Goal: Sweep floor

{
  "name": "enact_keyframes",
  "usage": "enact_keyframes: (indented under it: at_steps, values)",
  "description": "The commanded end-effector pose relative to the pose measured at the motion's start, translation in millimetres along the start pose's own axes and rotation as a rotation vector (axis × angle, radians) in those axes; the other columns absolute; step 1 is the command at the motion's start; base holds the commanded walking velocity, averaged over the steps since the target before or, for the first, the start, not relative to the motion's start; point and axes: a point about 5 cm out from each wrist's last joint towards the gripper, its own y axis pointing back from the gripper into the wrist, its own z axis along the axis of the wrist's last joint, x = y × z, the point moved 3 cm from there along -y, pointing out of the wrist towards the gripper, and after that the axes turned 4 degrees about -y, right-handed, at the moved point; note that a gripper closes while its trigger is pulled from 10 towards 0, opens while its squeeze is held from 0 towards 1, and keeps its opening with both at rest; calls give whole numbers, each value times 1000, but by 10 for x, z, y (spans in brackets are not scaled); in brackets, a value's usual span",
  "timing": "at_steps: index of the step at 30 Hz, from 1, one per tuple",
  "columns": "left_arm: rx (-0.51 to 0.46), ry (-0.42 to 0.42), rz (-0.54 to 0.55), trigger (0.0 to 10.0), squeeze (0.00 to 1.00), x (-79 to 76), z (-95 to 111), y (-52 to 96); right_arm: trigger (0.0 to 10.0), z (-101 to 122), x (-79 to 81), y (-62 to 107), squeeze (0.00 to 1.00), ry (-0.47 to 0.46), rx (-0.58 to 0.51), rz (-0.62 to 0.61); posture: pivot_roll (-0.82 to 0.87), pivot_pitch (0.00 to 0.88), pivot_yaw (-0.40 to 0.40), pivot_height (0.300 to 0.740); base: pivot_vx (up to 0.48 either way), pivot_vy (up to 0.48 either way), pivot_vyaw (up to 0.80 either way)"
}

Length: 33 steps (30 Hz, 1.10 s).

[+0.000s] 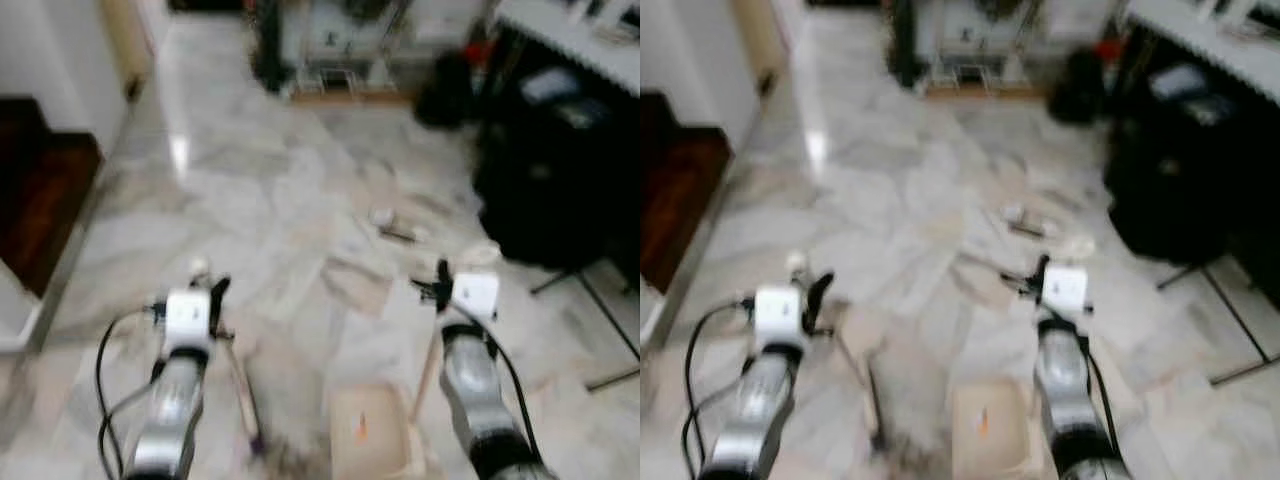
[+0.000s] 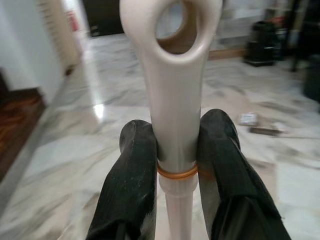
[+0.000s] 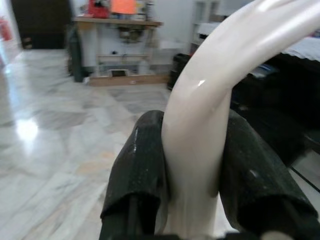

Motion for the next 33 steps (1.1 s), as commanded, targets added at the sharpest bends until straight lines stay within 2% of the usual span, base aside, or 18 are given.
enact_keyframes:
  at_steps: [1, 4, 13, 33]
  values:
    - [-76, -1, -5, 10000, 0, -33, 170, -57, 10000, 44, -97, -14, 0, 2, -14, -22, 65, 15, -21, 740, 0, 0, -800]
    - [-72, -2, -8, 10000, 0, -43, 166, -64, 10000, 43, -110, -6, 0, 5, -16, -24, 62, 16, -20, 740, 0, 0, -800]
    - [-56, -21, 11, 10000, 0, 2, 159, -75, 10000, 33, -48, 19, 0, 2, -14, -7, 68, 32, -14, 740, 0, 0, 0]
    - [-44, -24, 14, 10000, 0, -4, 139, -64, 10000, 47, 9, 21, 0, -10, -10, 30, 61, 49, -14, 740, 301, 0, 0]
